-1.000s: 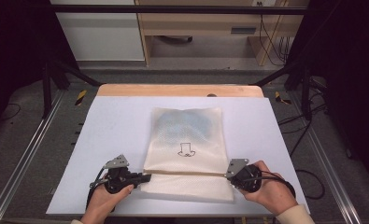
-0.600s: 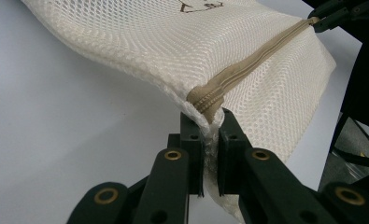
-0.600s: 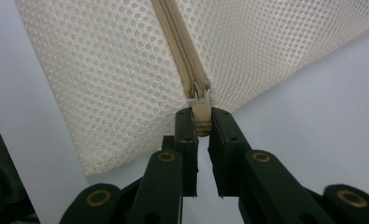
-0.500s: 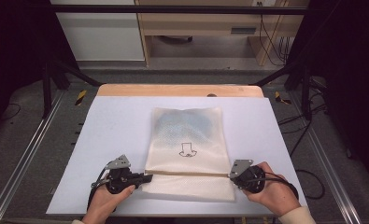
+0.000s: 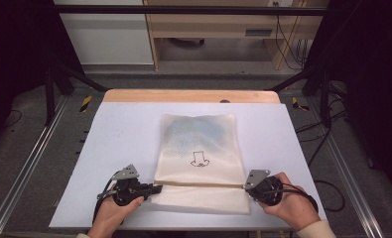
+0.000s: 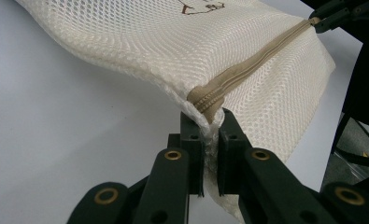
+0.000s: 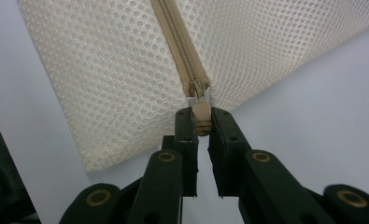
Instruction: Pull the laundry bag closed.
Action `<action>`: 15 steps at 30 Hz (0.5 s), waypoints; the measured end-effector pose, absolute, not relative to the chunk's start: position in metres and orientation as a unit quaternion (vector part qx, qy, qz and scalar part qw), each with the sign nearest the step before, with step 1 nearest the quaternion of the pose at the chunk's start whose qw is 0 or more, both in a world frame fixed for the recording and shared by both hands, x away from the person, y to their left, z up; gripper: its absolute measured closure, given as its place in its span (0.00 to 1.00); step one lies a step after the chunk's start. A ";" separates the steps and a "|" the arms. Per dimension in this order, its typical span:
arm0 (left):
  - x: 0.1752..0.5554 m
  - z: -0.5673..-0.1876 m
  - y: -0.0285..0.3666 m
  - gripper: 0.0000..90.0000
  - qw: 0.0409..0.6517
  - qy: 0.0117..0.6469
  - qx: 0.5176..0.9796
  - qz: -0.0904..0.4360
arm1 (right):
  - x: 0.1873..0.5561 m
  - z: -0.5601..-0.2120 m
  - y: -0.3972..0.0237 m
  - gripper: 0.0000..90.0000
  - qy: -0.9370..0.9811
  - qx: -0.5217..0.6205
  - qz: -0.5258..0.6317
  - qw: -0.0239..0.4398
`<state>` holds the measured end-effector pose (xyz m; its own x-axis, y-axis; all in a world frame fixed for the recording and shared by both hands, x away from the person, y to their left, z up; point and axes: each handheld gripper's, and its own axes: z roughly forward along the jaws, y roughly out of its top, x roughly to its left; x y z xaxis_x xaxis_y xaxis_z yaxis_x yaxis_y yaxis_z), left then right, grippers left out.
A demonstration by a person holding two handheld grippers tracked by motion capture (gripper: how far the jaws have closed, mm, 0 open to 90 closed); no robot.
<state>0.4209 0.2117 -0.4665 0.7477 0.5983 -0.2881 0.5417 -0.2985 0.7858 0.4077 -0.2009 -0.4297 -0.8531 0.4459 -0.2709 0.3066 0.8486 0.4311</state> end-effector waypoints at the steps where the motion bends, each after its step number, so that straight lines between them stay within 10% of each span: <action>1: 0.421 -0.467 0.212 0.93 0.475 0.354 0.805 0.030 | 0.408 -0.430 -0.201 0.91 0.944 0.200 0.190 0.183; 15: 0.419 -0.468 0.211 0.93 0.472 0.355 0.806 0.027 | 0.405 -0.438 -0.200 0.88 0.939 0.213 0.203 0.179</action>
